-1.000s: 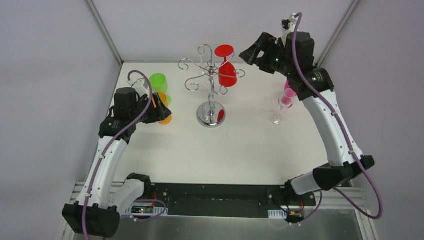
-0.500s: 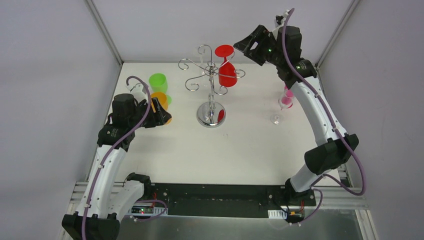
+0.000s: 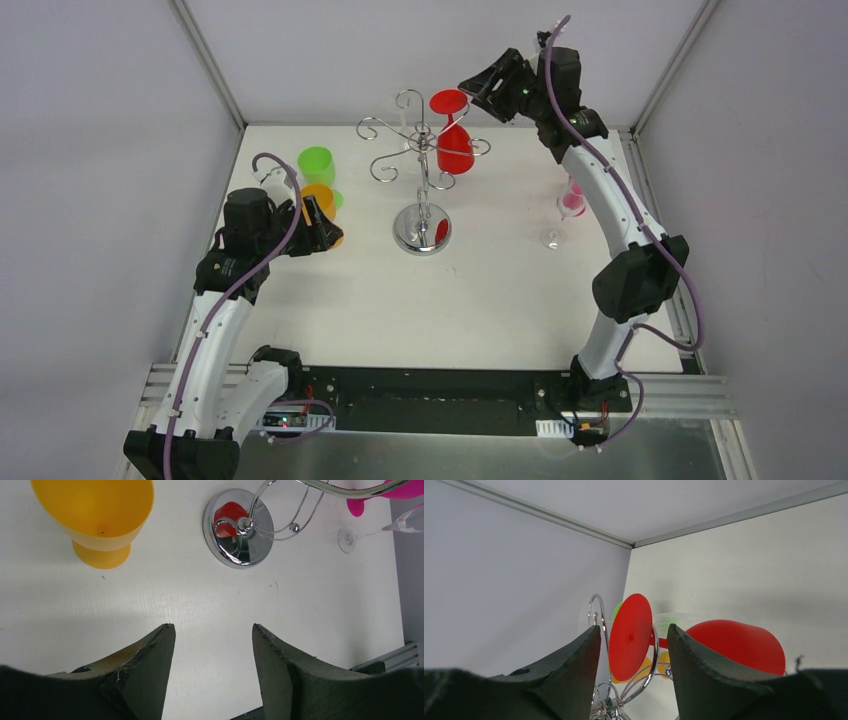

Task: Take the wine glass off the wine glass rack
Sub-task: Pick up the wine glass from the wine rack.

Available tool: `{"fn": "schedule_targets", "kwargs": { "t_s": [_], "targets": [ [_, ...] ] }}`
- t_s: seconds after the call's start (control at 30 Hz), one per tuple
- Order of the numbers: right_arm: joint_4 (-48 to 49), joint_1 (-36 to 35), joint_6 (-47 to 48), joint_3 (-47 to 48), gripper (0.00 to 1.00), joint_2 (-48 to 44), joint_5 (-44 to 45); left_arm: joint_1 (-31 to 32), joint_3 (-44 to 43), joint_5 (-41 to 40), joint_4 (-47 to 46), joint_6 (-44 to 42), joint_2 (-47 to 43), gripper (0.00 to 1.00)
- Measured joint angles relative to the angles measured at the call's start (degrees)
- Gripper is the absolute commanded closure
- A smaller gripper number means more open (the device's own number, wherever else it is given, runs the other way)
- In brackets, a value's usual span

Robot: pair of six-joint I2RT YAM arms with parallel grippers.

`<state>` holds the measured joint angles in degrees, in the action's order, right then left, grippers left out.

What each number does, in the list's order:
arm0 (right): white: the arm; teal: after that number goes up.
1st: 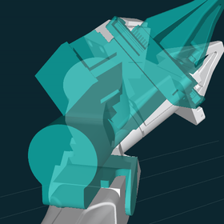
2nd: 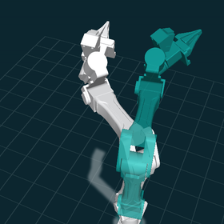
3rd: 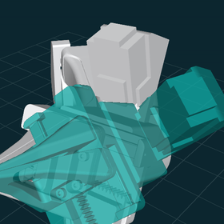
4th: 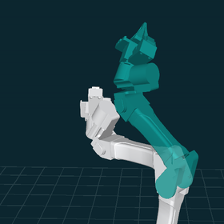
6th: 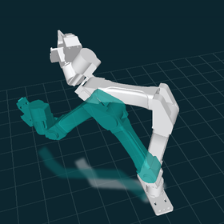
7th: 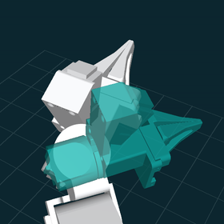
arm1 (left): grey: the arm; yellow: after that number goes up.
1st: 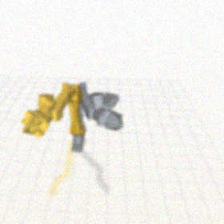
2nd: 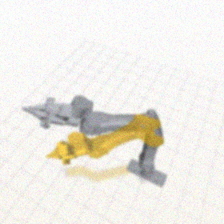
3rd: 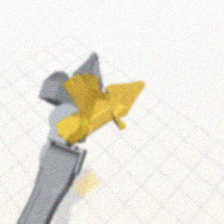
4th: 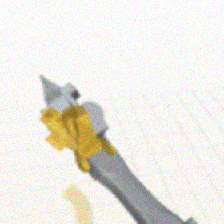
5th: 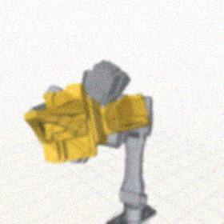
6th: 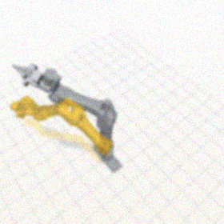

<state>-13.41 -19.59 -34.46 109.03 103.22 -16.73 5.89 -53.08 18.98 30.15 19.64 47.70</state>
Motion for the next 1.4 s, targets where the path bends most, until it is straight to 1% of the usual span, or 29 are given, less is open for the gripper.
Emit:
{"fn": "schedule_targets", "kwargs": {
  "t_s": [0.2, 0.53, 0.73, 1.03, 1.27, 1.4],
  "targets": [
    [1.3, 0.0, -1.9, 2.8, 0.5, 1.3, -1.6, 0.0, 0.0, 0.0, 0.0, 0.0, -0.1, 0.4],
    [1.8, 0.0, -3.0, 2.9, 0.51, 1.6, -2.7, 0.0, 0.0, 0.0, 0.0, 0.0, -0.2, 0.4],
    [4.2, 0.0, -3.0, 1.6, 0.51, 1.6, -1.9, 0.0, 0.0, 0.0, 0.0, 0.0, -0.2, 0.4],
    [5.2, 0.1, -3.2, -1.3, 0.51, 1.5, 2.0, 0.0, 0.0, 0.0, 0.0, 0.0, -0.2, 0.4],
    [5.5, 0.3, -4.1, -1.4, 0.52, 1.5, 2.1, 0.0, 0.0, 0.0, -0.3, 0.0, -0.2, 0.4],
    [5.6, 0.3, -4.9, -1.4, 0.52, 1.5, 0.7, 0.0, 0.0, 0.0, -0.4, 0.0, -0.2, 0.4]
  ]
}}
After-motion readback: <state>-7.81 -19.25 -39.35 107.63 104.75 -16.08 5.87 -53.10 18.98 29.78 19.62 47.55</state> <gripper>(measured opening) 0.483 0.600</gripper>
